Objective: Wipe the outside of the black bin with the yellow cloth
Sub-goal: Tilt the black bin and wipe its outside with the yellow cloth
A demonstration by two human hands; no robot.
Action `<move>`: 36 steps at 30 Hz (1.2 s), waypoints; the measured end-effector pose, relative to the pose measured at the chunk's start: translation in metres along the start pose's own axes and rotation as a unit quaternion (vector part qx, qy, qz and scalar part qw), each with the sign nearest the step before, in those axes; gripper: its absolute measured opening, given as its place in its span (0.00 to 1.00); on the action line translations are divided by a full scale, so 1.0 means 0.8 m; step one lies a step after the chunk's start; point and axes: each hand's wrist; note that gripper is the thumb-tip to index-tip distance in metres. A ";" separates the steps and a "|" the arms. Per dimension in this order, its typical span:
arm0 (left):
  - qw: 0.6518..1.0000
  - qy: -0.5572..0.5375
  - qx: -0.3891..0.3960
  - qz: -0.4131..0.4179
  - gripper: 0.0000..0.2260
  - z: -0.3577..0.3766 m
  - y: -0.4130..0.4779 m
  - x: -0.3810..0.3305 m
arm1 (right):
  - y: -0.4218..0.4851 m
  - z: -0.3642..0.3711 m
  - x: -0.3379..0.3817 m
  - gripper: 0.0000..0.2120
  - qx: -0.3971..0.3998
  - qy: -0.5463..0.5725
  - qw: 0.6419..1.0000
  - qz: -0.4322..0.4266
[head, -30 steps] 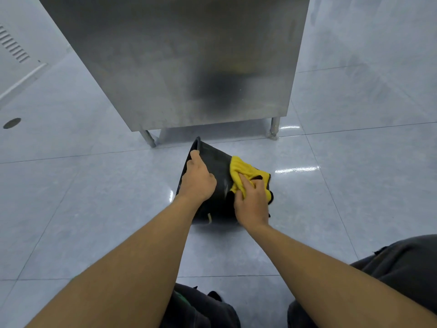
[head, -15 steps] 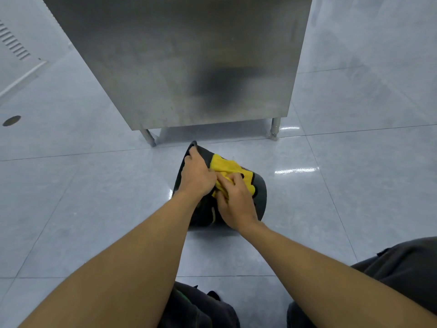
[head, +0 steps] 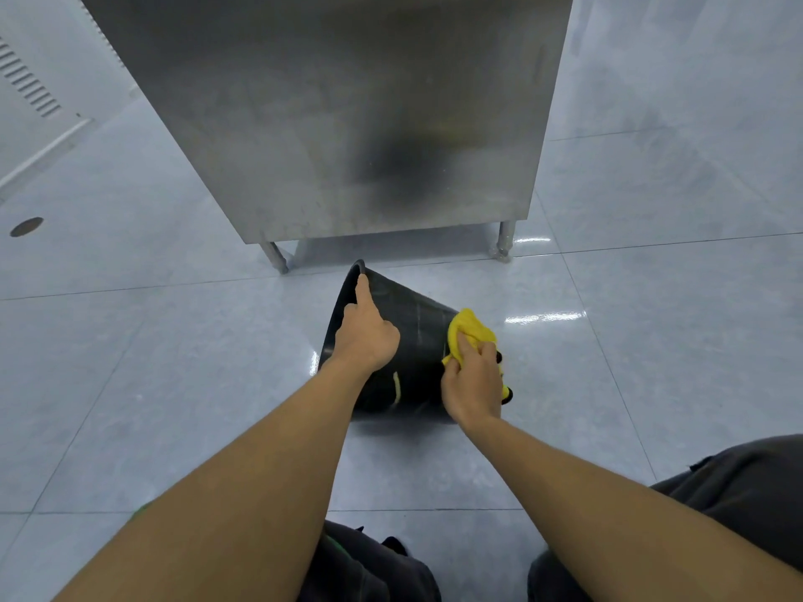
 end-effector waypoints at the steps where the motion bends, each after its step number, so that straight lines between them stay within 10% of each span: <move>1: 1.000 -0.003 0.002 -0.001 0.38 0.000 -0.001 0.000 | -0.005 0.000 0.007 0.22 -0.002 0.019 0.998 -0.054; 9: 0.999 -0.042 -0.003 0.006 0.36 -0.002 0.001 0.000 | -0.012 0.009 0.056 0.21 0.037 0.141 0.966 -0.212; 14: 0.997 -0.067 -0.013 -0.024 0.20 -0.001 0.002 0.005 | -0.001 0.009 0.019 0.20 -0.004 0.086 0.993 -0.078; 21: 0.999 -0.032 0.014 -0.004 0.30 0.003 -0.004 0.000 | 0.012 -0.003 -0.002 0.18 0.003 0.007 0.986 0.166; 29: 0.999 -0.033 0.038 0.009 0.43 -0.003 0.001 -0.005 | -0.008 -0.005 0.056 0.20 0.045 0.121 0.974 -0.184; 36: 0.998 -0.040 0.040 0.004 0.43 -0.007 0.001 -0.002 | 0.001 0.001 0.017 0.20 -0.008 0.046 0.993 -0.113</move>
Point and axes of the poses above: each hand's wrist, its own y-axis towards the middle knuckle, its own z-axis out of the palm, x = y × z, and after that the axes turned 15 degrees about -x, right-handed
